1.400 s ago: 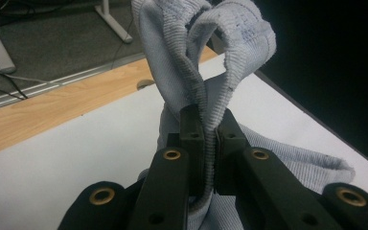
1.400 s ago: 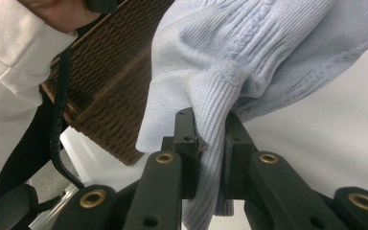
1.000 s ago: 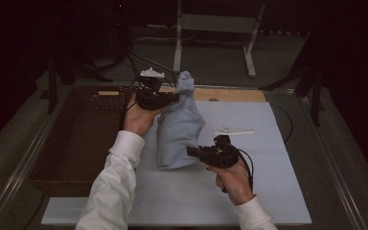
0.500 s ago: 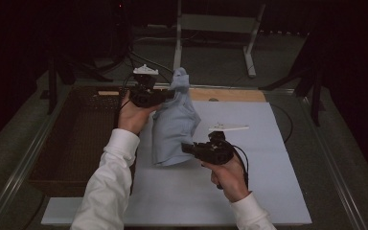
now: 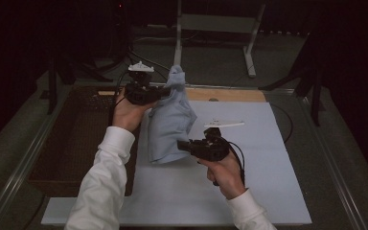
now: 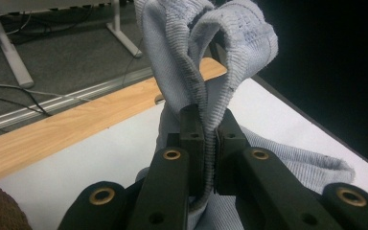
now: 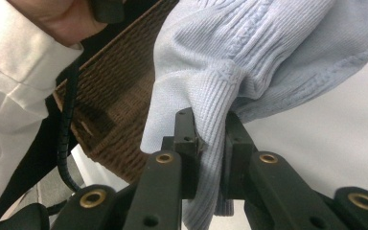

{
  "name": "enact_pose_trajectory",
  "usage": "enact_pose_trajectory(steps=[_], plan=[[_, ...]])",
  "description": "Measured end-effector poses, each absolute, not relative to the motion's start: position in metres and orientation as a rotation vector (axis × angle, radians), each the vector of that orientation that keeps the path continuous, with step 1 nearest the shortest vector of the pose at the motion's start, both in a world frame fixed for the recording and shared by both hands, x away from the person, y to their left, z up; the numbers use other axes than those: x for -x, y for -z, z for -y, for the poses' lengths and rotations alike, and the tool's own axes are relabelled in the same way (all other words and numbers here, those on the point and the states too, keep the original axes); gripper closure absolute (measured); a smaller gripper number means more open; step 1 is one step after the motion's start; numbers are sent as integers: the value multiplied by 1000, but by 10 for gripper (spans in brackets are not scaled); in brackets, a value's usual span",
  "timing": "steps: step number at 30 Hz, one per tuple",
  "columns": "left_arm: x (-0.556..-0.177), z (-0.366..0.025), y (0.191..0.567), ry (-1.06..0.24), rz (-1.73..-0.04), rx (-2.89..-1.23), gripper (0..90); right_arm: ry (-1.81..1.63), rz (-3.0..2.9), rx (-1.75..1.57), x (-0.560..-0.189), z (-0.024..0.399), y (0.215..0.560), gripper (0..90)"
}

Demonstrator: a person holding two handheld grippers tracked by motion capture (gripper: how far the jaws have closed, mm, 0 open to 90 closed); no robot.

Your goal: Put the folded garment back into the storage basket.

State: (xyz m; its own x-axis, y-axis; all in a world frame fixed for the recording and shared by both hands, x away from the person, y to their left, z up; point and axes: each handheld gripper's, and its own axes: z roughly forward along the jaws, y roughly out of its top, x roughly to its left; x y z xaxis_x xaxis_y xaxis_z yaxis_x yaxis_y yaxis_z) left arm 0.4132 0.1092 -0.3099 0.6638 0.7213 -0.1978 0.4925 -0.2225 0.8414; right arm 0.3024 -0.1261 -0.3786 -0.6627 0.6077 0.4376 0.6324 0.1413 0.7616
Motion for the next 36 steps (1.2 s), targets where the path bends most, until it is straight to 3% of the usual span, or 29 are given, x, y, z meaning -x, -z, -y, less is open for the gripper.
enact_pose_trajectory(steps=[36], plan=[[-412, -135, 290, -350, -962, -1866, 864, 1646, 2361, 1192, -307, 91, 354, 804]])
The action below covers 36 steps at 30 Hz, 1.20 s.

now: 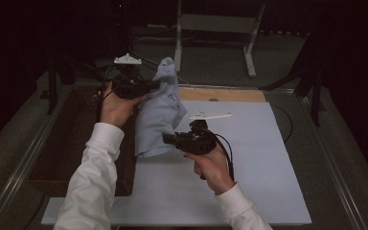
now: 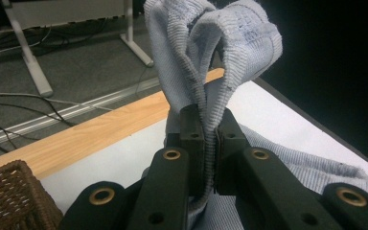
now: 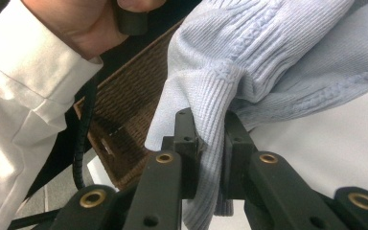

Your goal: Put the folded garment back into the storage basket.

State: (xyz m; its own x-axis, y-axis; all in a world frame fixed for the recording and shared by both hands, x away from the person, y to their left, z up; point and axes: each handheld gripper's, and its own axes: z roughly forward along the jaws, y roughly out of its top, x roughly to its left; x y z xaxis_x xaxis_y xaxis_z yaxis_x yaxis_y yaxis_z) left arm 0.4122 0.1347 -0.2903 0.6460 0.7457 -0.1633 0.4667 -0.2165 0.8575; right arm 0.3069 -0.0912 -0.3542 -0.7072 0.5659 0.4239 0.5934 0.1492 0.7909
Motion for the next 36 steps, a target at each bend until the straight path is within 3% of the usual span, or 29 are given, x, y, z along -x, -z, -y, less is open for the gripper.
enact_pose_trajectory(steps=[36], plan=[[-406, -163, 284, -384, -989, -1865, 863, 1656, 2363, 1135, -308, 55, 354, 804]])
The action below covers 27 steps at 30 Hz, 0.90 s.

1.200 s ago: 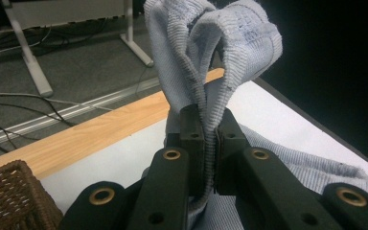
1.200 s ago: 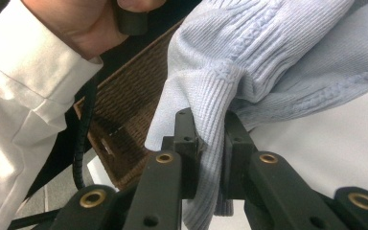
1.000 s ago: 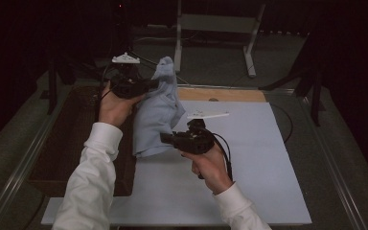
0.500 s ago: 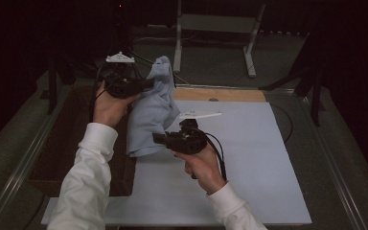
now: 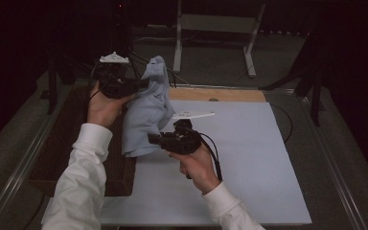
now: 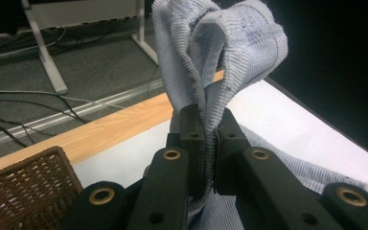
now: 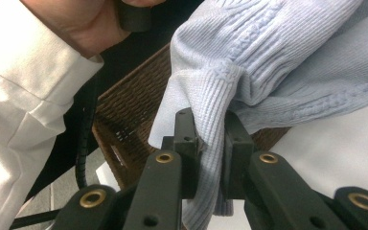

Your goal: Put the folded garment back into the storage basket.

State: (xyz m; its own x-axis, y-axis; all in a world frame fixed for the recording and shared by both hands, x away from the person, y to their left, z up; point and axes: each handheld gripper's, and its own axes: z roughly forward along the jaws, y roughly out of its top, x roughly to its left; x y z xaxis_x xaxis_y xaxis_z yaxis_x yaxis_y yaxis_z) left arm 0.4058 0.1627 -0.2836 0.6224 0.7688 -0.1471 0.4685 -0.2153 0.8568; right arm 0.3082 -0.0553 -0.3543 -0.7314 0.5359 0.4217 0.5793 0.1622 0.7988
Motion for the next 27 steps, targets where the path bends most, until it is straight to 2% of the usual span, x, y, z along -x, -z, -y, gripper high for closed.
enact_pose_trajectory(steps=[27], plan=[[-405, -193, 288, -428, -1050, -1870, 863, 1620, 2365, 1123, -318, 24, 366, 805]])
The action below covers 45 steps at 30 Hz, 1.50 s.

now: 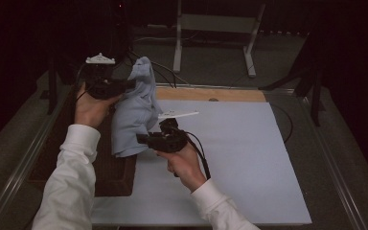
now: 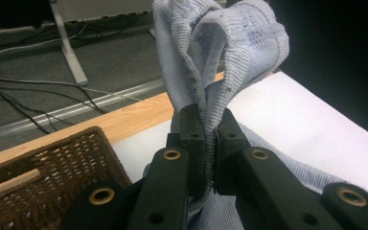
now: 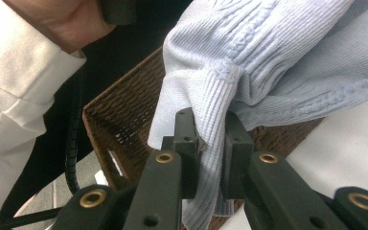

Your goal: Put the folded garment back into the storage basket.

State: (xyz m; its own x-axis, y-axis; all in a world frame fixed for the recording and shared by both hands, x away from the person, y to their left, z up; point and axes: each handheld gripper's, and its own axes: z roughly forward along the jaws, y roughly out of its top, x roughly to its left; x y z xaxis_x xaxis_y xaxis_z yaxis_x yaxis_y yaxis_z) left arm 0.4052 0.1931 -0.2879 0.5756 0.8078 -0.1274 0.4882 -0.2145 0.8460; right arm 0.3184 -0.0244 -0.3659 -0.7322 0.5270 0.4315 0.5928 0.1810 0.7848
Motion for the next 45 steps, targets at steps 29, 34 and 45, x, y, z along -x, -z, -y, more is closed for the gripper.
enact_pose_trajectory(steps=[29, 34, 45], plan=[[-399, -222, 291, -465, -1105, -1867, 863, 1588, 2363, 1113, -321, -3, 376, 805], [-398, -226, 291, -470, -1113, -1864, 863, 1577, 2372, 1113, -321, -8, 376, 805], [-397, -238, 292, -475, -1127, -1846, 863, 1555, 2403, 1109, -322, -20, 374, 805]])
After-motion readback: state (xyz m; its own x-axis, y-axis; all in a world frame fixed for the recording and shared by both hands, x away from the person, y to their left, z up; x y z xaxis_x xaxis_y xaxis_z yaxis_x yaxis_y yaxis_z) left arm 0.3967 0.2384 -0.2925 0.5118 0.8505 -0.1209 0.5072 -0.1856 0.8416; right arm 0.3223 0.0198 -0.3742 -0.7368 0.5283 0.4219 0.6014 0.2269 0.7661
